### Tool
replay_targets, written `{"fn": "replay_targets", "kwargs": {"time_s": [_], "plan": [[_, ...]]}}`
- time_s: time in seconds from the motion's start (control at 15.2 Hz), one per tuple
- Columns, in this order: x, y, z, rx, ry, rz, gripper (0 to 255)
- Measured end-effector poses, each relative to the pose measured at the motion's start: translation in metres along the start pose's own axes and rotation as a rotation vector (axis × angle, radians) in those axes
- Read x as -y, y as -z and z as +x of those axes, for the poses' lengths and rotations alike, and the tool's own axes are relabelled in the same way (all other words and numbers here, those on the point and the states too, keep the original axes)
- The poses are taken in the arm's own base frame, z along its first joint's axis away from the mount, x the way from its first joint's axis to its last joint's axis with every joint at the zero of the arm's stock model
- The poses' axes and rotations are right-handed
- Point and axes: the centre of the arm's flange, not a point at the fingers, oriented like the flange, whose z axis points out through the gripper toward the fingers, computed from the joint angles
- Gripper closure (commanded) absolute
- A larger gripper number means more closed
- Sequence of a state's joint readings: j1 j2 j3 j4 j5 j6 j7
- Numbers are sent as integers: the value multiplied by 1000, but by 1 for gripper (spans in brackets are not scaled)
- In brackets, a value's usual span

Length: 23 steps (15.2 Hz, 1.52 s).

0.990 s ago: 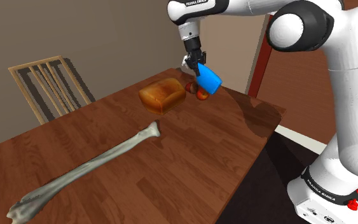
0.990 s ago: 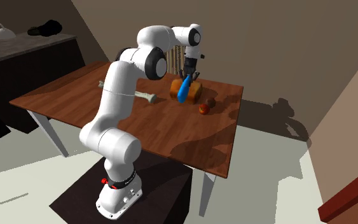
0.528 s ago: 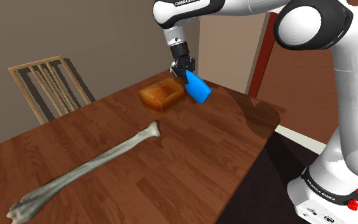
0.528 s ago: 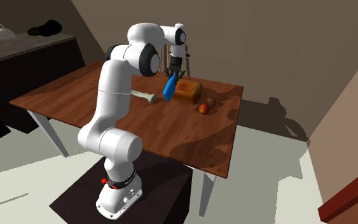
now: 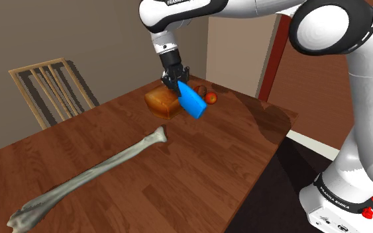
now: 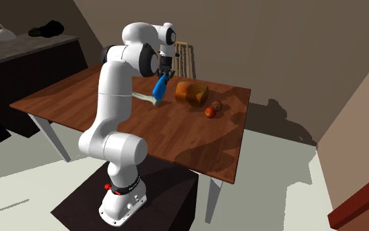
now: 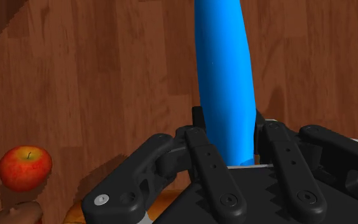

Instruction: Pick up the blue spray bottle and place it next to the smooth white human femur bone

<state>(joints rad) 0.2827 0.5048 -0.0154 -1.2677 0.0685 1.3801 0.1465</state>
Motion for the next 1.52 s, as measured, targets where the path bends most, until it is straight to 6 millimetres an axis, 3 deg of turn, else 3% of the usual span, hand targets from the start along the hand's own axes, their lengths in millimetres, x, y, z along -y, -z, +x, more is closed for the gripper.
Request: {"fn": "replay_targets", "kwargs": {"time_s": [0.26,0.4,1.52], "plan": [[51,-2,-5,1,-1,0,255],[62,-9,-3,1,0,0,255],[66,-90,32,1,-2,0,255]]}}
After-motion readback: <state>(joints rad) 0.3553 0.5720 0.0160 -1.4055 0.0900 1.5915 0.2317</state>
